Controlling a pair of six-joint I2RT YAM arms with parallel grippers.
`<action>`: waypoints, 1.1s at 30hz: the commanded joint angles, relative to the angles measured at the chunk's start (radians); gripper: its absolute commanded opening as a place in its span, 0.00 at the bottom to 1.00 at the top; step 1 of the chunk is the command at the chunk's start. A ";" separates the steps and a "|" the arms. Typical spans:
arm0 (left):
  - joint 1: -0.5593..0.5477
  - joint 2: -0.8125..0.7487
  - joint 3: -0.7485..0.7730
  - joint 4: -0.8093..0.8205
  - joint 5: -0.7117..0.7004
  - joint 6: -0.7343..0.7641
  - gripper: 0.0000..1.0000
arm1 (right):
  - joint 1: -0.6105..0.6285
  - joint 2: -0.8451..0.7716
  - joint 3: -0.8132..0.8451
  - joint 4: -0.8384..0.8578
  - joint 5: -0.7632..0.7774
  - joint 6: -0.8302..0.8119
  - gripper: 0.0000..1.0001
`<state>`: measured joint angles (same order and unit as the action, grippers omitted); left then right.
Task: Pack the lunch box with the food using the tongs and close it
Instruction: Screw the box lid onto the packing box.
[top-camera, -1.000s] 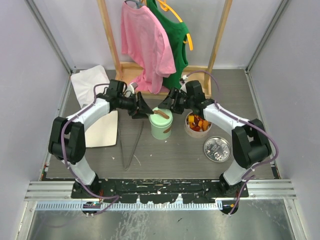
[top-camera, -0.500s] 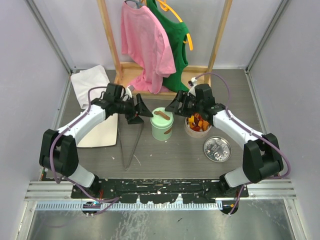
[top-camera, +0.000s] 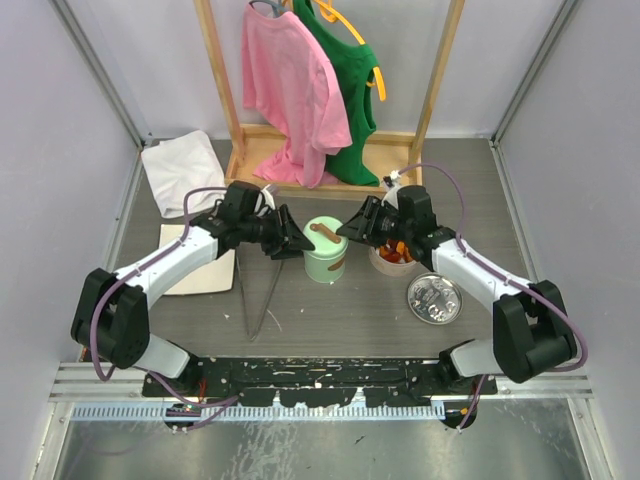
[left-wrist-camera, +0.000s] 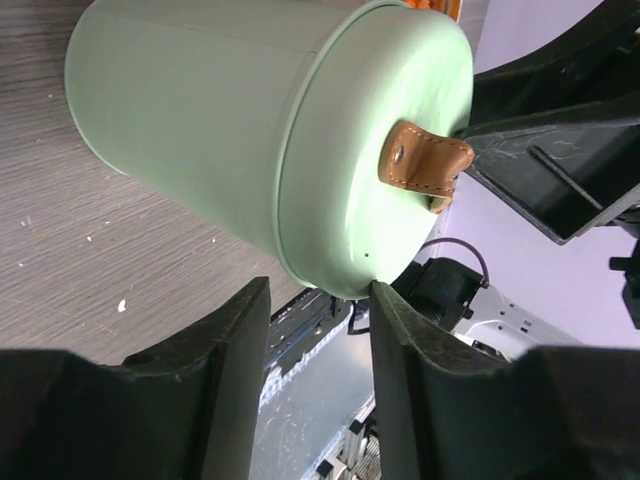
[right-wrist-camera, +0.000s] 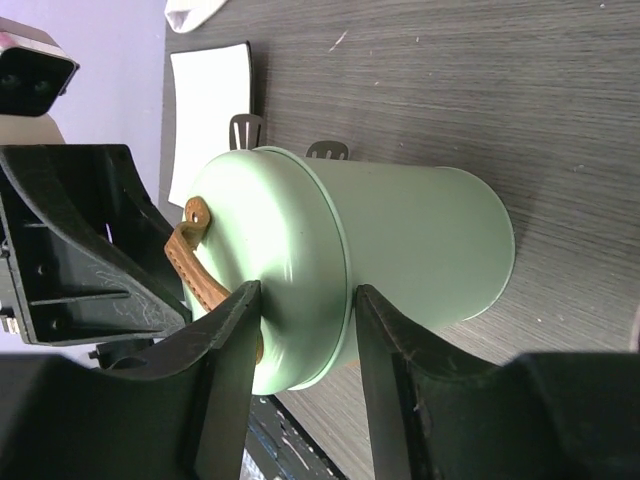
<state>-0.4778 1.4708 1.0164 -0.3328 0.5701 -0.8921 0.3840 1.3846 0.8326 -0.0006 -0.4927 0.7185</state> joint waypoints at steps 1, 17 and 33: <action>0.008 0.041 -0.062 -0.047 -0.175 0.015 0.40 | 0.011 -0.010 -0.101 -0.052 -0.021 0.006 0.43; 0.097 0.081 -0.012 -0.165 -0.253 0.106 0.33 | 0.041 -0.079 -0.103 -0.111 0.024 -0.024 0.52; 0.118 -0.055 0.089 -0.204 -0.184 0.148 0.60 | -0.187 -0.568 -0.070 -0.648 0.884 -0.079 1.00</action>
<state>-0.3580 1.5211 1.0897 -0.5331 0.3840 -0.7635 0.2382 0.9051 0.7849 -0.4614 0.0700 0.6212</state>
